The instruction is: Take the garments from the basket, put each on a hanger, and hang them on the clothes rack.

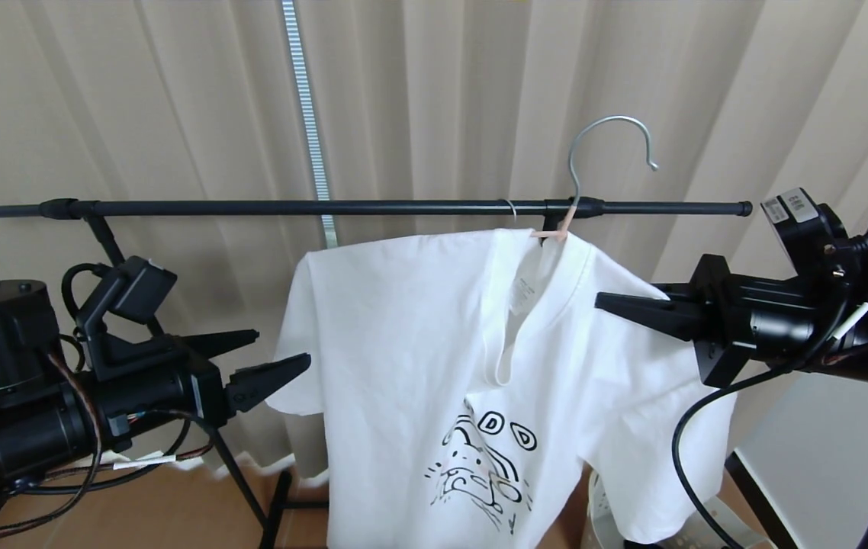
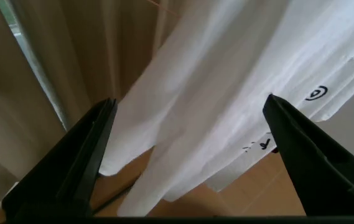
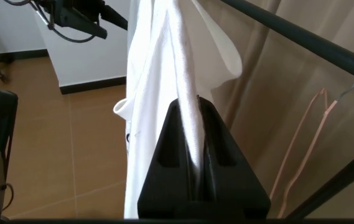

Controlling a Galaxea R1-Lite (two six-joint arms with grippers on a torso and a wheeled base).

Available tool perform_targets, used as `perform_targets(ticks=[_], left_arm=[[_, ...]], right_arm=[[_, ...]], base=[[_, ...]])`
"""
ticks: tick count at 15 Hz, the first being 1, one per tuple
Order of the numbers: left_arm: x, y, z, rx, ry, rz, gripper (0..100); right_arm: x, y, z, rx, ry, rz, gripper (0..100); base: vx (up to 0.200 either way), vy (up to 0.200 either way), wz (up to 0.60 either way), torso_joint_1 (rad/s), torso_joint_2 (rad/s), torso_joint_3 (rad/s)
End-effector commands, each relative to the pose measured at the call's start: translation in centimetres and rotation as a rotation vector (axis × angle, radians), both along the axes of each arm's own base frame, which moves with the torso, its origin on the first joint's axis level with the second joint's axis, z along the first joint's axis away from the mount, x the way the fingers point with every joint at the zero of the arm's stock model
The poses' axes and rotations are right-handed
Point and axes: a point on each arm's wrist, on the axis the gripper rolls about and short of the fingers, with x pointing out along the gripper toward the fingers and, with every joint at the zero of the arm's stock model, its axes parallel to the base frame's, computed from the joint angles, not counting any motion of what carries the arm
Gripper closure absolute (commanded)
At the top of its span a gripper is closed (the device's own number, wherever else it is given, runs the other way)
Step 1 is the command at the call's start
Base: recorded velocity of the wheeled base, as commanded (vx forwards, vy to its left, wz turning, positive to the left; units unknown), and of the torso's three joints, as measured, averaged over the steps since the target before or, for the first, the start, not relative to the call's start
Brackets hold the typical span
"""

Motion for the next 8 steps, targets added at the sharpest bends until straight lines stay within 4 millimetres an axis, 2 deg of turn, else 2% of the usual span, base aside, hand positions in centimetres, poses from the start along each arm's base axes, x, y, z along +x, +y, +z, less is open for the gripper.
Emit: perform_targets(ticks=[1, 6, 7, 8], left_arm=[[1.72, 0.52, -1.0, 0.004, 0.037, 0.031, 0], [2.32, 0.12, -1.41, 0.008, 0.05, 0.018, 0], [2.31, 0.09, -1.41, 0.008, 0.05, 0.017, 100], [2.23, 0.02, -1.37, 0.008, 0.049, 0.014, 100]], right_arm=[[-0.17, -0.02, 0.12, 0.001, -0.005, 0.004, 100], [-0.5, -0.06, 0.22, 0.002, -0.009, 0.029, 100], [-0.5, -0.06, 0.22, 0.002, -0.009, 0.03, 100], [-0.5, -0.06, 0.22, 0.002, -0.009, 0.03, 100]], base=[[0.0, 0.0, 0.0, 0.0, 0.0, 0.0], [0.0, 0.0, 0.0, 0.0, 0.0, 0.0], [0.0, 0.0, 0.0, 0.0, 0.0, 0.0], [0.0, 0.0, 0.0, 0.0, 0.0, 0.0]])
